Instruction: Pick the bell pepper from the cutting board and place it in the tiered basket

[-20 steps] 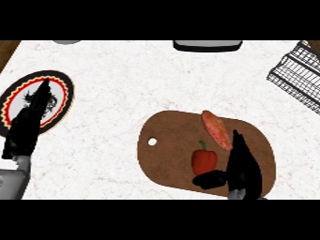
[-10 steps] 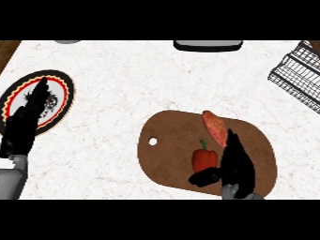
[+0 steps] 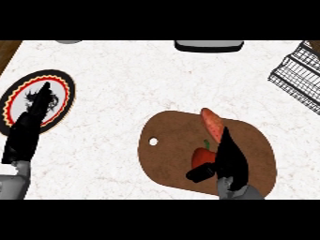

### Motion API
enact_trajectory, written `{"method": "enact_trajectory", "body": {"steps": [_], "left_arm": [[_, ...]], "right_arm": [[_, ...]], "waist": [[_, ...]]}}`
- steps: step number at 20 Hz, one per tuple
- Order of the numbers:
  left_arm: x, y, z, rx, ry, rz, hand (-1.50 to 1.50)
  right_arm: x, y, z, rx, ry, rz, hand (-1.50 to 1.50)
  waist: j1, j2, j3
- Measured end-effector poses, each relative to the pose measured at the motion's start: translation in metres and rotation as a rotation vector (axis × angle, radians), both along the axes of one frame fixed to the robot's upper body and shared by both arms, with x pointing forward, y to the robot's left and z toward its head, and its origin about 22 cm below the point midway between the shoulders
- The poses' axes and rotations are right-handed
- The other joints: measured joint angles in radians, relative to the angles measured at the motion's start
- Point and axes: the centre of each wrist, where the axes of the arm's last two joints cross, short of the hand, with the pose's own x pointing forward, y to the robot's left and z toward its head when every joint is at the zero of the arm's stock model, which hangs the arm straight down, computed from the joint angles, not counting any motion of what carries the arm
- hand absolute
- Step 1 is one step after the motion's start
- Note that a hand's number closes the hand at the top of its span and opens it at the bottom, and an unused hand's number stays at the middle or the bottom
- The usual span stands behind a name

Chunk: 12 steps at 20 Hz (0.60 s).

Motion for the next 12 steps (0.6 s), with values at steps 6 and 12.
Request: {"method": "enact_trajectory", "body": {"steps": [6, 12], "left_arm": [[0.005, -0.003, 0.002, 0.0, -0.006, 0.005, 0.0], [0.008, -0.004, 0.006, 0.0, -0.009, 0.007, 0.0]], "right_arm": [[0.005, 0.007, -0.002, -0.033, 0.027, 0.094, 1.5], [0.004, 0.013, 0.0, -0.038, 0.004, 0.122, 1.5]], "waist": [[-0.007, -0.006, -0.008], [-0.009, -0.005, -0.007]]}}
